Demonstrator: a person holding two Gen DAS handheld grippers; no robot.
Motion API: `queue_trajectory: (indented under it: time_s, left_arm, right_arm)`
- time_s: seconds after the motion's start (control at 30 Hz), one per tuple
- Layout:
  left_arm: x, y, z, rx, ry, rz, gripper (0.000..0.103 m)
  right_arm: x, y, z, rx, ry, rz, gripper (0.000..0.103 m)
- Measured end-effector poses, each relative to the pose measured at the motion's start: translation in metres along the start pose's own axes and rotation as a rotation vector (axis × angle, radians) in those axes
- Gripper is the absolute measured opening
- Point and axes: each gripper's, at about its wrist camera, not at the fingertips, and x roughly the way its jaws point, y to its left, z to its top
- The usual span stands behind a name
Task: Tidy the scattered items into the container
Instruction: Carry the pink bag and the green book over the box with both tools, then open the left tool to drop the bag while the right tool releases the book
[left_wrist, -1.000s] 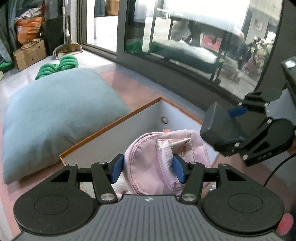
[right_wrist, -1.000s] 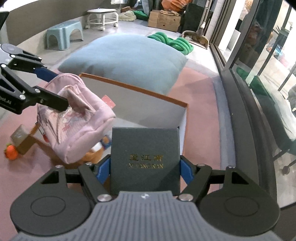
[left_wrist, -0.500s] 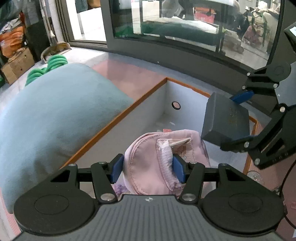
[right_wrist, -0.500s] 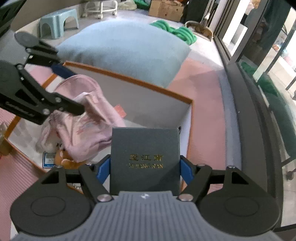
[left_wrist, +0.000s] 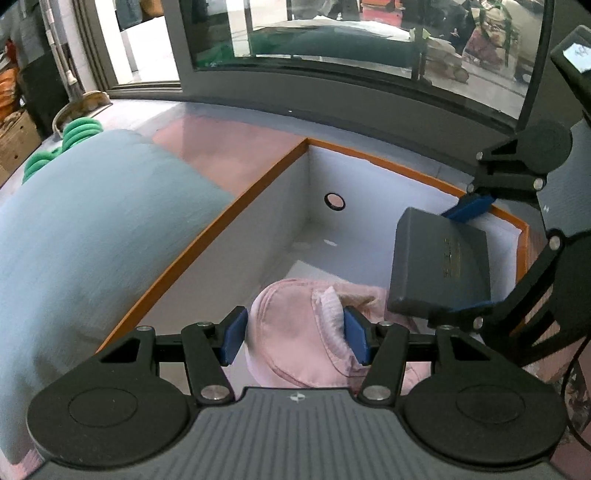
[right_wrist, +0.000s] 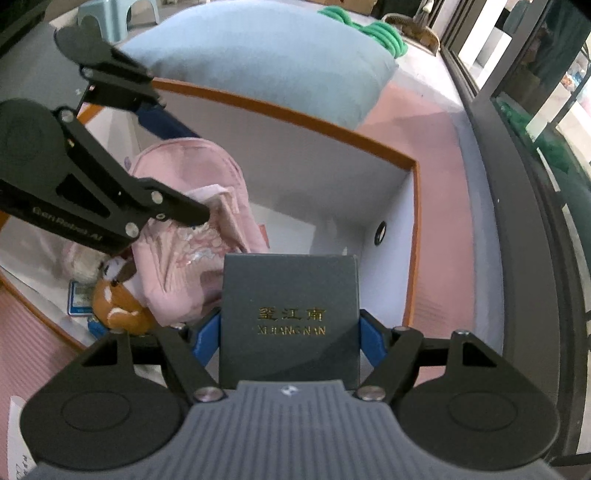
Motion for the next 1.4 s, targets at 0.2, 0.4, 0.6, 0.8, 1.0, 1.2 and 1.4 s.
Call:
queue_trajectory:
  time_s: [0.2,0.4,0.6,0.8,1.0,1.2,1.4]
  left_arm:
    - [0.014,-0.007,0.012,0.025,0.005,0.01,0.067]
    - [0.021,-0.009,0.013,0.027,0.014,0.027,0.071]
    - [0.018,-0.005,0.009,0.024,0.009,0.089,0.077]
    - [0.009,0.001,0.009,-0.019,-0.017,0.08,0.077]
    - [-0.004,0.0,0.01,-0.02,-0.04,0.092,0.077]
    - [-0.018,0.001,0.012,-0.053,-0.064,0.086,0.077]
    - [-0.031,-0.007,0.012,-0.029,-0.057,0.105,0.078]
  right_arm:
    - [0.01,-0.003,0.002,0.007,0.035,0.012,0.077]
    - [0.017,0.007,0.006,-0.048,0.056,0.014,0.077]
    - [0.019,0.012,0.006,-0.101,0.057,0.014,0.081]
    - [0.013,0.012,0.006,-0.125,0.045,0.02,0.09]
    - [0.002,0.013,0.005,-0.172,0.022,0.029,0.09]
    - [-0.009,0.008,0.007,-0.211,-0.014,0.037,0.09]
    - [-0.023,0.005,0.006,-0.237,-0.035,0.046,0.09]
